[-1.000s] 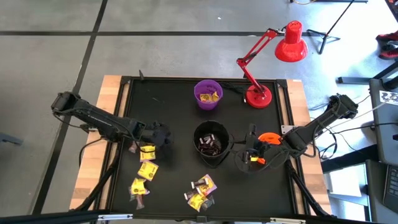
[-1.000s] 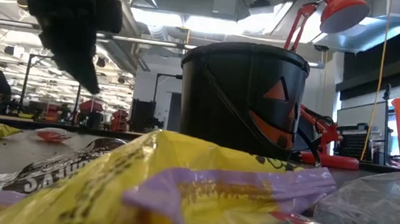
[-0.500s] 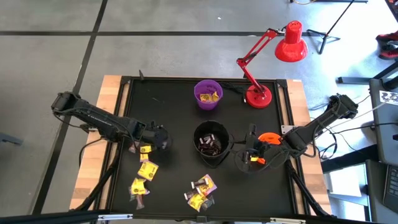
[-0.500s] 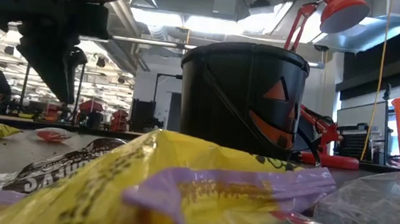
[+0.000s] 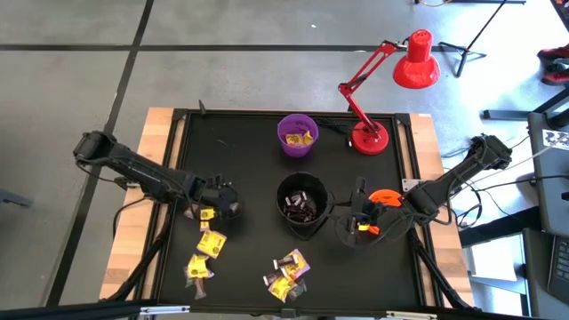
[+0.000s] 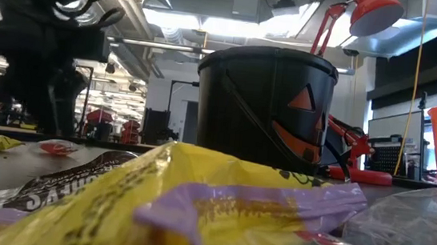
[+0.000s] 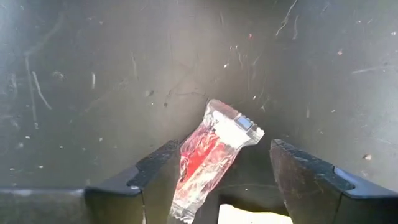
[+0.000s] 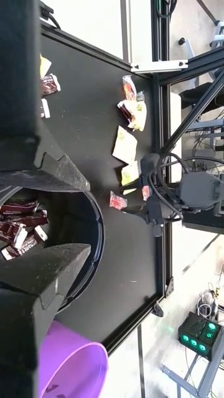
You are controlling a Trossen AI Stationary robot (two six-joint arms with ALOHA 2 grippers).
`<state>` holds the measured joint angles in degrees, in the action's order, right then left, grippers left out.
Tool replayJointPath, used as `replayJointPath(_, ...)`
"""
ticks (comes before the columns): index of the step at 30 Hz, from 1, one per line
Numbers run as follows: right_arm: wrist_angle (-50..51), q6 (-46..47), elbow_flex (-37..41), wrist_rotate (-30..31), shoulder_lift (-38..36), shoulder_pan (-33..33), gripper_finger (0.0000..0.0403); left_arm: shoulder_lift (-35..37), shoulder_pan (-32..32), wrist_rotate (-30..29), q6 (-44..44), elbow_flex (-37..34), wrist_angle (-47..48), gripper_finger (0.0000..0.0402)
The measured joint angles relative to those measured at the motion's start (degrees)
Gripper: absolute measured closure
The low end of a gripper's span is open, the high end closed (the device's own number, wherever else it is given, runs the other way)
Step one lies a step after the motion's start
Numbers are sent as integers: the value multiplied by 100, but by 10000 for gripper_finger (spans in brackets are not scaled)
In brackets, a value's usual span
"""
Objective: Sort candy
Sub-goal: Put the orange gummy into the orange bucket
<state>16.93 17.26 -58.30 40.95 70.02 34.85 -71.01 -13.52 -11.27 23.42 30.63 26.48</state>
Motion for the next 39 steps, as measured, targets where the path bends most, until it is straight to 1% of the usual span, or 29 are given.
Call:
replayJointPath(6, 0, 0, 0, -2, 0, 2, 260, -1, 0, -63, 2, -383, -623, 168)
replayJointPath(9, 0, 0, 0, -2, 0, 2, 260, -1, 0, -168, 38, -518, -722, 180)
replayJointPath(12, 0, 0, 0, -2, 1, 0, 260, -1, 0, -173, 177, -604, -713, 200)
replayJointPath(14, 0, 2, 0, -2, 0, 0, 260, -1, 0, -179, 305, -616, -713, 219)
replayJointPath(17, 0, 2, 0, -2, 2, 0, 260, -1, 0, -216, 339, -621, -732, 257)
replayJointPath(22, -1, 2, 0, -2, 2, 1, 260, -1, 0, -368, 343, -587, -880, 343)
replayJointPath(24, -2, 2, 0, -2, 2, 1, 260, -1, 0, -436, 343, -498, -926, 379)
replayJointPath(26, -2, 2, 0, -2, 2, 0, 260, 18, 0, -492, 343, -367, -943, 393)
replayJointPath(32, -6, 2, 0, 24, 2, 0, 260, 59, 0, -584, 74, 246, -940, 394)
replayJointPath(39, -86, 2, 0, 203, 7, 0, 260, 60, -38, -601, -485, 1331, -958, 398)
